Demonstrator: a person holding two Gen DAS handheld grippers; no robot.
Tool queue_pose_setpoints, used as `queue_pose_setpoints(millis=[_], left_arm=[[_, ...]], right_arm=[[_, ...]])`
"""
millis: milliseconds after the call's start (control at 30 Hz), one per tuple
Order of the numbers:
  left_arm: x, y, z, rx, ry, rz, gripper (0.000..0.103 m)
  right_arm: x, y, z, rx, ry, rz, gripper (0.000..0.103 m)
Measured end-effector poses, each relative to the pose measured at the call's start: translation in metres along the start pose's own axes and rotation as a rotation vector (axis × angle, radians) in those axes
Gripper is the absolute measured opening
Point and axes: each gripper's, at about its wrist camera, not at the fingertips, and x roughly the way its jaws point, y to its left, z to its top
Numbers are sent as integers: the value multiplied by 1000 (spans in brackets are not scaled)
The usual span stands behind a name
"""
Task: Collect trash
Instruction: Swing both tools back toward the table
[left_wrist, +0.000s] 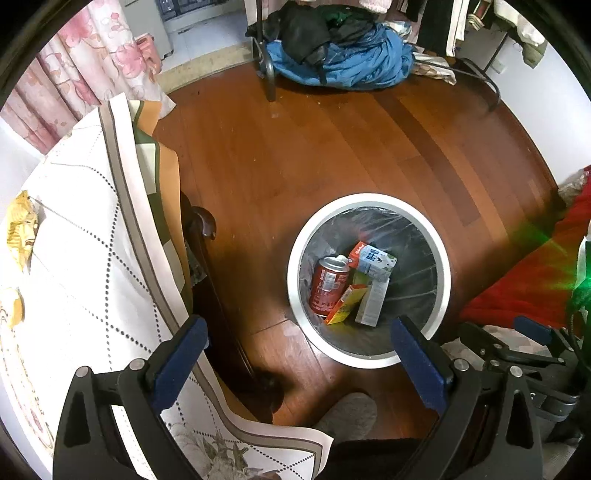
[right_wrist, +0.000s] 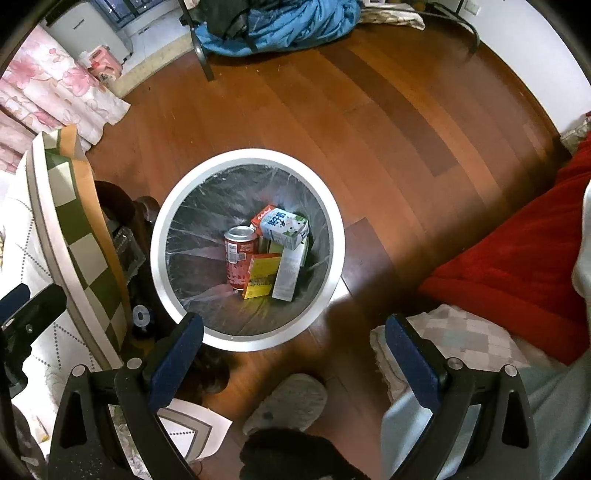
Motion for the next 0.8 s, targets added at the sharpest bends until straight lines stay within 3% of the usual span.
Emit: queue_pose_setpoints(millis=[267,500,667,800], left_arm=[[-44,-1,-10,8,-73,-4,102],[-112,16,-27,-23,-188,-22,102],[-173,69,-45,-112,-302,-19,102],[-203,134,-72,-200,-358,34,102]], right_arm=[[-59,-3,-16,14,-91,5,100],[-141,7,-36,36,-223,54,100],[-196,47,-51,-1,-311,119,100],[-213,110,-69,-101,-320,189,100]])
